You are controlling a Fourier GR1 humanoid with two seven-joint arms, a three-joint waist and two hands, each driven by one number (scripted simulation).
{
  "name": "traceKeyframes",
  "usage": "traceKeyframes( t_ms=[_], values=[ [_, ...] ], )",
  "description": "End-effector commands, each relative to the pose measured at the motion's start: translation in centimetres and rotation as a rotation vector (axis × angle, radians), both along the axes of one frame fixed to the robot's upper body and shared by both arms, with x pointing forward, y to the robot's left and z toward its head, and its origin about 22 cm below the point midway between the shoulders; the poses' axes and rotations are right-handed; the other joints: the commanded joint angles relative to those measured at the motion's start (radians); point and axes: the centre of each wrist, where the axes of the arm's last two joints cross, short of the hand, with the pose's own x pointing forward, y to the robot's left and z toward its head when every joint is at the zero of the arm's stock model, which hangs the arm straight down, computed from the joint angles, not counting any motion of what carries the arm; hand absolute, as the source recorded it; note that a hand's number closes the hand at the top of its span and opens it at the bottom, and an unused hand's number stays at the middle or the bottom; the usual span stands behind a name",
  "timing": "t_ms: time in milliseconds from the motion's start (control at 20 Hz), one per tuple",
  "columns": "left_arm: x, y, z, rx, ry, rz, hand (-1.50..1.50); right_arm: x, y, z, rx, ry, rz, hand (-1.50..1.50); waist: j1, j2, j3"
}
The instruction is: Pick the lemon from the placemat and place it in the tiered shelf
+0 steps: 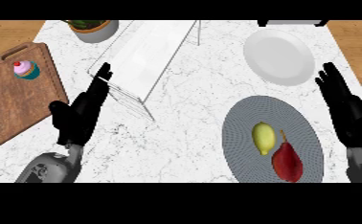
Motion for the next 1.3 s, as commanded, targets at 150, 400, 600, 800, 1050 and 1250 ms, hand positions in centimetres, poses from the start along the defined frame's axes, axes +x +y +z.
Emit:
traceKeyframes(
  t_ms=[150,400,600,800,1050,1250],
  values=[
    [-0.1,2.9,1.7,0.042,-0.103,0.161,0.00,-0.7,5.4,3.2,-0.029,-0.484,0.254,1.50,-0.004,-0.006,-0.016],
    [-1.2,4.2,1.3,-0.003,-0.103,0.238,0.00,-3.2,6.3,-1.0,0.193,-0.695,0.020,-1.50,-0.016,0.002,-0.011],
    [-1.5,4.7,1.0,-0.012,-0.114,0.252,0.00,-5.2,2.9,-1.3,0.180,-0.822,0.298,-1.50,-0.022,0.008,-0.015],
    [-1.4,5.0,1.5,-0.020,-0.109,0.255,0.00,-10.0,0.7,-2.7,-0.045,-0.781,0.432,-1.50,-0.034,0.006,-0.017],
    [-2.7,6.1,1.7,-0.003,-0.094,0.266,0.00,-13.1,-1.0,-0.8,-0.449,-0.621,0.493,-1.50,-0.044,-0.001,-0.021],
    [-1.7,6.6,1.4,0.003,-0.108,0.297,0.00,-14.8,-0.2,0.1,-0.721,-0.587,0.373,-1.50,-0.063,0.004,-0.025]
  ],
)
